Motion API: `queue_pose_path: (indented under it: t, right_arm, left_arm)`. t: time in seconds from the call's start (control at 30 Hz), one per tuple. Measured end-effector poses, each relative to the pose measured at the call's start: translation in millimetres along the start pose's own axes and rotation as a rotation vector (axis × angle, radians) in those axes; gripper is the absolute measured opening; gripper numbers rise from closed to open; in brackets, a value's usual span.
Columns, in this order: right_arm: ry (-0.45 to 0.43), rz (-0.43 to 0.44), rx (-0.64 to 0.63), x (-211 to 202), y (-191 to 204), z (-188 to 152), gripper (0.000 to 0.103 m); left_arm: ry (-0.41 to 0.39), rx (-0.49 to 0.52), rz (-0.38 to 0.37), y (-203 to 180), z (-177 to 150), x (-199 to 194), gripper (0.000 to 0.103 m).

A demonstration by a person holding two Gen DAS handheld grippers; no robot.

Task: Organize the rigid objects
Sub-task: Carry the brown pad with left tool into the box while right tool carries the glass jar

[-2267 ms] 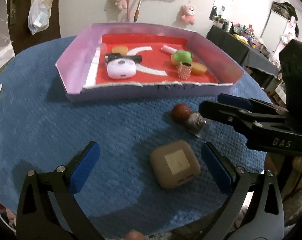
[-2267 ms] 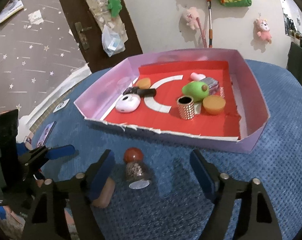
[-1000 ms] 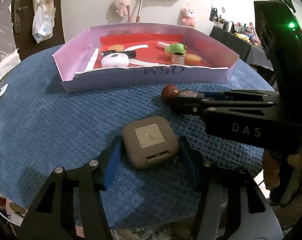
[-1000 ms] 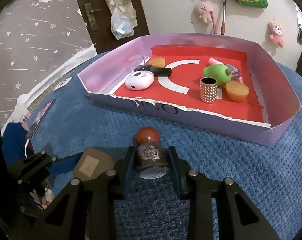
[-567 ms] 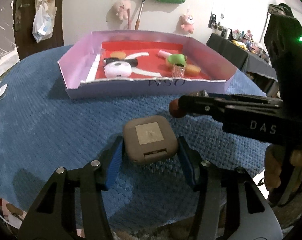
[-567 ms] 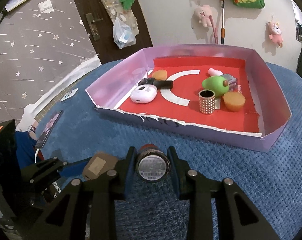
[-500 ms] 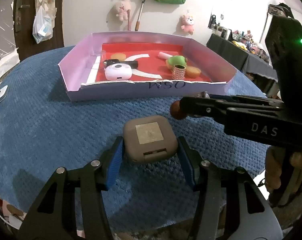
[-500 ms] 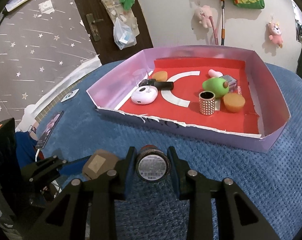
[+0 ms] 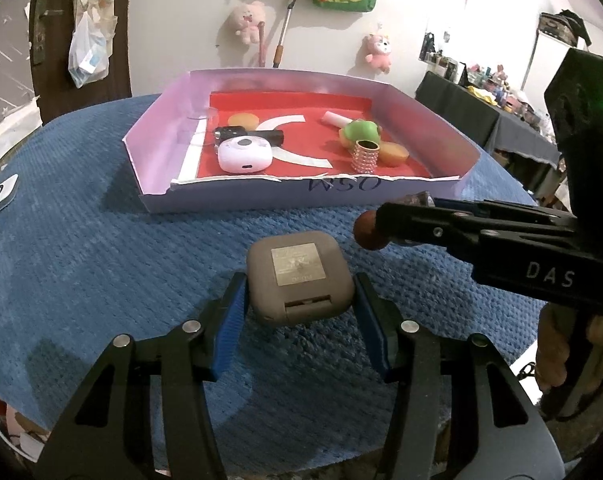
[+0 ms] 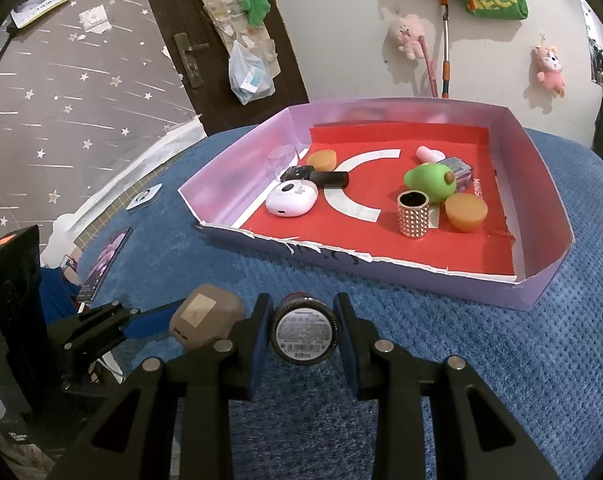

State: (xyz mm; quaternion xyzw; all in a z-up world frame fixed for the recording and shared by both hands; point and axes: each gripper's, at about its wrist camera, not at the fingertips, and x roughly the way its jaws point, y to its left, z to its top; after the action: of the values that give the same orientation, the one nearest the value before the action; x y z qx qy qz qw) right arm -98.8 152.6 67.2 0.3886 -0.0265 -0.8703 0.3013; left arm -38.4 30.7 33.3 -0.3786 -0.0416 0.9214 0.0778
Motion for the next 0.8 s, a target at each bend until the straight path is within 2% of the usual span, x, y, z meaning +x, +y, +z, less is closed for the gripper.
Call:
queue_pose_path:
  t: [0.2, 0.53, 0.7, 0.8]
  right_arm:
    - [-0.012, 0.015, 0.002, -6.2, 0.7, 3.1, 0.034]
    - [-0.054, 0.033, -0.018, -18.8, 6.6, 17.8, 0.034]
    - [-0.075, 0.031, -0.030, -21.5, 7.1, 30.4, 0.034]
    - [-0.093, 0.023, -0.037, -22.0, 6.4, 39.2, 0.034]
  left_arm:
    - [-0.025, -0.001, 0.013, 3.8, 7.5, -6.0, 0.050]
    - [-0.089, 0.024, 0.035, 13.8, 40.6, -11.3, 0.050]
    - [-0.102, 0.034, 0.022, 17.7, 59.8, -5.0, 0.050]
    - [-0.082, 0.043, 0.002, 18.7, 69.6, 5.1, 0.050]
